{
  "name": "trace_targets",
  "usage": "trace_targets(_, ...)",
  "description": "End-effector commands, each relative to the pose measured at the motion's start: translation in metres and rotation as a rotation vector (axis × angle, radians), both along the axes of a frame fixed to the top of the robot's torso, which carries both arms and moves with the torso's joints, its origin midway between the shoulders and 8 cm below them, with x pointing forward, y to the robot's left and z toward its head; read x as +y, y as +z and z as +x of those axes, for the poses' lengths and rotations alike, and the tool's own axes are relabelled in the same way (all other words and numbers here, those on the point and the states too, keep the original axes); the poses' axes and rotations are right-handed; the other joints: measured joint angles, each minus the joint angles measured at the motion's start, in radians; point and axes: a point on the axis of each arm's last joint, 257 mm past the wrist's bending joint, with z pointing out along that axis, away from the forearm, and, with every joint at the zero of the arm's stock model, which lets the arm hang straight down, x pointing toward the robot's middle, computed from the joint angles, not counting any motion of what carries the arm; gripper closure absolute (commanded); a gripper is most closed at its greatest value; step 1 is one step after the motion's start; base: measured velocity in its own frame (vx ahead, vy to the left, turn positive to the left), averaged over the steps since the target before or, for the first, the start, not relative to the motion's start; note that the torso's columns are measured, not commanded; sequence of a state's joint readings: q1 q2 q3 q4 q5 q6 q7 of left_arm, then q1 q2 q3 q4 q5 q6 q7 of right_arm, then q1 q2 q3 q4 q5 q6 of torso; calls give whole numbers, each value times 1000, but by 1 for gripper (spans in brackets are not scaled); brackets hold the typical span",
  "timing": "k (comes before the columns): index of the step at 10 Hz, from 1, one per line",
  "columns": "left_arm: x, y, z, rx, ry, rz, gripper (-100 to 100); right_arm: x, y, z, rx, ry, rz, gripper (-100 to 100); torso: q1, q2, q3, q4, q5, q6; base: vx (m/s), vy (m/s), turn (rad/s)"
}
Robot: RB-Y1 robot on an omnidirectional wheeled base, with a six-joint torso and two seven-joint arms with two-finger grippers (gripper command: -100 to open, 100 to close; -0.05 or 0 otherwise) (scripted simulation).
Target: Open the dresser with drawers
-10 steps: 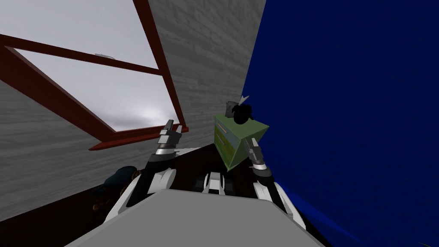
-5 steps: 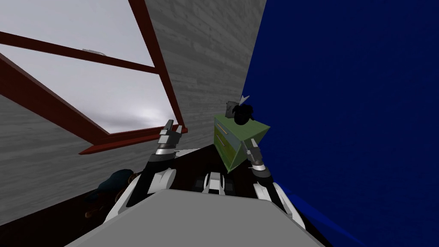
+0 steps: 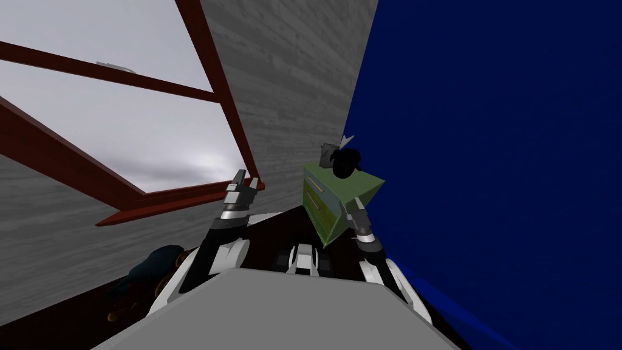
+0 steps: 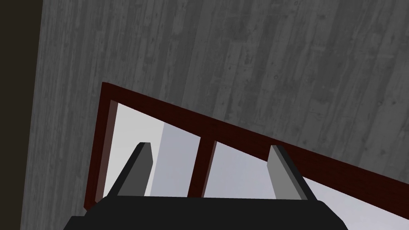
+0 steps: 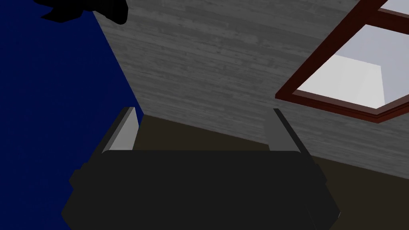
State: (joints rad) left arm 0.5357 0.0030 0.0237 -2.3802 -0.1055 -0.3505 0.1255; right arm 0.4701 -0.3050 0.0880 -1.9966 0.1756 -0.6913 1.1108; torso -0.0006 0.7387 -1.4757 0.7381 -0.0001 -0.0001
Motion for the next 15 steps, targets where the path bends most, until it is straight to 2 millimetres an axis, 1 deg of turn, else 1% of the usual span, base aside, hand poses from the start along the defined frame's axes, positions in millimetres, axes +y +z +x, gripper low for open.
trace_targets(1, 0, 0, 0, 0, 0, 0, 0, 3, -10, 0, -12, -28, -86, -100, 1, -1, -1, 0, 0, 0, 65, 36, -30)
trace_targets(2, 0, 0, 0, 0, 0, 0, 0, 3, -10, 0, -16, -36, -96, -100, 1, -1, 0, 0, 0, 0, 24, 20, 1)
trace_targets(3, 0, 0, 0, 0, 0, 0, 0, 6, -20, 1, -16, -44, -152, -100, 0, 1, 1, 0, 0, 0, 60, 27, -47)
trace_targets(5, 0, 0, 0, 0, 0, 0, 0, 6, -20, 1, -29, -64, -183, -100, 1, -1, -1, 0, 0, 0, 50, 22, -13)
trace_targets(6, 0, 0, 0, 0, 0, 0, 0, 9, -30, 1, -30, -71, -240, -100, 0, 0, 0, 0, 0, 0, 68, 34, -49)
trace_targets(8, 0, 0, 0, 0, 0, 0, 0, 9, -30, 1, -43, -91, -271, -100, 1, -1, -1, 0, 0, 0, 48, 29, -13)
trace_targets(9, 0, 0, 0, 0, 0, 0, 0, 11, -41, 1, -44, -97, -327, -100, 0, 1, 0, 0, 0, 0, 70, 29, -53)
trace_targets(11, 0, 0, 0, 0, 0, 0, 0, 11, -41, 1, -58, -116, -358, -100, 1, -1, -1, 0, 0, 0, 47, 25, -8)
trace_targets(12, 0, 0, 0, 0, 0, 0, 0, 12, -52, 1, -59, -121, -416, -100, 0, 1, 0, 0, 0, 0, 53, 28, -45)
trace_targets(14, 0, 0, 0, 0, 0, 0, 0, 12, -52, 1, -73, -138, -445, -100, 1, -1, -1, 0, 0, 0, 49, 26, -13)
trace_targets(15, 0, 0, 0, 0, 0, 0, 0, 14, -64, 1, -75, -142, -502, -100, 0, 0, 0, 0, 0, 0, 67, 28, -47)
